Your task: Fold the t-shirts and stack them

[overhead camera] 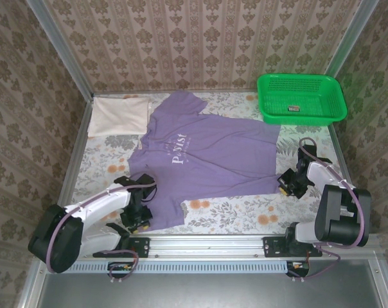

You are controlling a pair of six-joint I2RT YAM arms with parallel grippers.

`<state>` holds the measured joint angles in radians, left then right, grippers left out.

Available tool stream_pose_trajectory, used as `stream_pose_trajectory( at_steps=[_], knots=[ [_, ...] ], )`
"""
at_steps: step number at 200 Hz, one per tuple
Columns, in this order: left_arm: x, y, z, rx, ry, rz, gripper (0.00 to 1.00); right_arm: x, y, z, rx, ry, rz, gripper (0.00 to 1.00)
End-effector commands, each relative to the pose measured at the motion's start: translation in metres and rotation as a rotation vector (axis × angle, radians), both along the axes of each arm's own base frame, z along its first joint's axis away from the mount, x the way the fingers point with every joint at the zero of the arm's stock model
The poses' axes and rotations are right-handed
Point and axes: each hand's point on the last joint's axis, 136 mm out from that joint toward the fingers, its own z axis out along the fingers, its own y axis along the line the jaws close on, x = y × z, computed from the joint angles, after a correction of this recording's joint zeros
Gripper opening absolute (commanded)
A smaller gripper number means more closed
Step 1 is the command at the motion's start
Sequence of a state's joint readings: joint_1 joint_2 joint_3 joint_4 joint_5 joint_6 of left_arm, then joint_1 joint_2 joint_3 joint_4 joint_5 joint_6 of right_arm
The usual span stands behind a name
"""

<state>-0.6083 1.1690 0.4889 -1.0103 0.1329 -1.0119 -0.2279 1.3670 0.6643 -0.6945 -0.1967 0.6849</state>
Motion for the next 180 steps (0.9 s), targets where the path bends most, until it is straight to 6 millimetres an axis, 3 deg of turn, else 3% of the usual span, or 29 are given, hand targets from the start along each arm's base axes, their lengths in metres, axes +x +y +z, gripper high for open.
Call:
stream_pose_trajectory(
  at_steps=[1, 35, 68, 90, 136, 180],
  knots=[
    [0.001, 0.002, -0.009, 0.020, -0.008, 0.001, 0.19, 0.001, 0.005, 0.003, 0.020, -0.014, 0.000, 0.00],
    [0.001, 0.001, -0.013, 0.018, -0.001, 0.001, 0.00, -0.002, 0.003, 0.006, 0.004, -0.013, 0.001, 0.00],
    [0.004, 0.002, -0.003, 0.029, -0.007, -0.010, 0.00, -0.008, 0.000, 0.013, -0.020, -0.014, -0.005, 0.00],
    [0.012, -0.005, 0.019, -0.006, -0.040, -0.035, 0.00, -0.015, -0.001, 0.018, -0.038, -0.020, -0.019, 0.00],
    [0.034, -0.012, 0.085, -0.038, -0.117, -0.177, 0.00, -0.030, -0.005, 0.035, -0.078, -0.037, -0.054, 0.00],
    [0.024, -0.012, 0.127, -0.075, -0.083, -0.264, 0.00, -0.061, 0.005, 0.047, -0.060, 0.000, -0.082, 0.00]
  ],
)
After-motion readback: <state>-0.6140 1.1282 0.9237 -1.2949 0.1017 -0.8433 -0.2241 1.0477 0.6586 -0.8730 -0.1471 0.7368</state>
